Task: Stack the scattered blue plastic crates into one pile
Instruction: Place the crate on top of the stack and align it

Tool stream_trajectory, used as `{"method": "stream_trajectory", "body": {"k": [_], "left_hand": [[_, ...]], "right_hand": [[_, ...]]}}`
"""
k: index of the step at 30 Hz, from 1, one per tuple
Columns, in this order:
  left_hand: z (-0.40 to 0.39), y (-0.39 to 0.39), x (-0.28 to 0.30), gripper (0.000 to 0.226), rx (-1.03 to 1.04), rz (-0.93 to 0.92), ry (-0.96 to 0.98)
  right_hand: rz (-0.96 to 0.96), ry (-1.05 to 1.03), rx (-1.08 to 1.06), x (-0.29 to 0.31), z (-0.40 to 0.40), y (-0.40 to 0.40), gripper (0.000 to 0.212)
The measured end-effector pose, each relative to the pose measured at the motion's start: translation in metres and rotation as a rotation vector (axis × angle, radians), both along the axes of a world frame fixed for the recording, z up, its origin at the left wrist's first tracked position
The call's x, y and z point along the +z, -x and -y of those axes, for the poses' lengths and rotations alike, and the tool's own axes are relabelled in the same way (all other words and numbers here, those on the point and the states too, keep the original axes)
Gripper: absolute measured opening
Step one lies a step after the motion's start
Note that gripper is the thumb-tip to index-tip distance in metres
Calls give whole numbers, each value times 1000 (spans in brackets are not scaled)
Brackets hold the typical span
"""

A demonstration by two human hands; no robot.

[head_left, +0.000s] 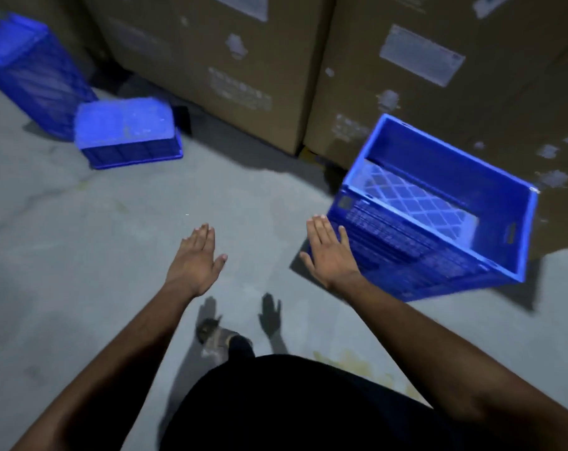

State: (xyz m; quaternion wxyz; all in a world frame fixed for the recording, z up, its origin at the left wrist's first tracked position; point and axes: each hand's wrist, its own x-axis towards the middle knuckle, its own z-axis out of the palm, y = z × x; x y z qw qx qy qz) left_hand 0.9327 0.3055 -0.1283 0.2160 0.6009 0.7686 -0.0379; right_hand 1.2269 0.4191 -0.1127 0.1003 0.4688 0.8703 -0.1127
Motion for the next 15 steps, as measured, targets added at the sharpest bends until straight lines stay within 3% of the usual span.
{"method": "stream_trajectory", "body": {"k": [5,9,15], "left_hand": [[72,105,6,77,219,1,-35],[138,188,3,94,416,23,-100],[211,320,0,90,721,-7,-212]], "right_hand": [[16,-11,244,2,7,165,77],[-8,-24,466,12,29,295,76],[-12,-54,783,7,64,489,77]]}}
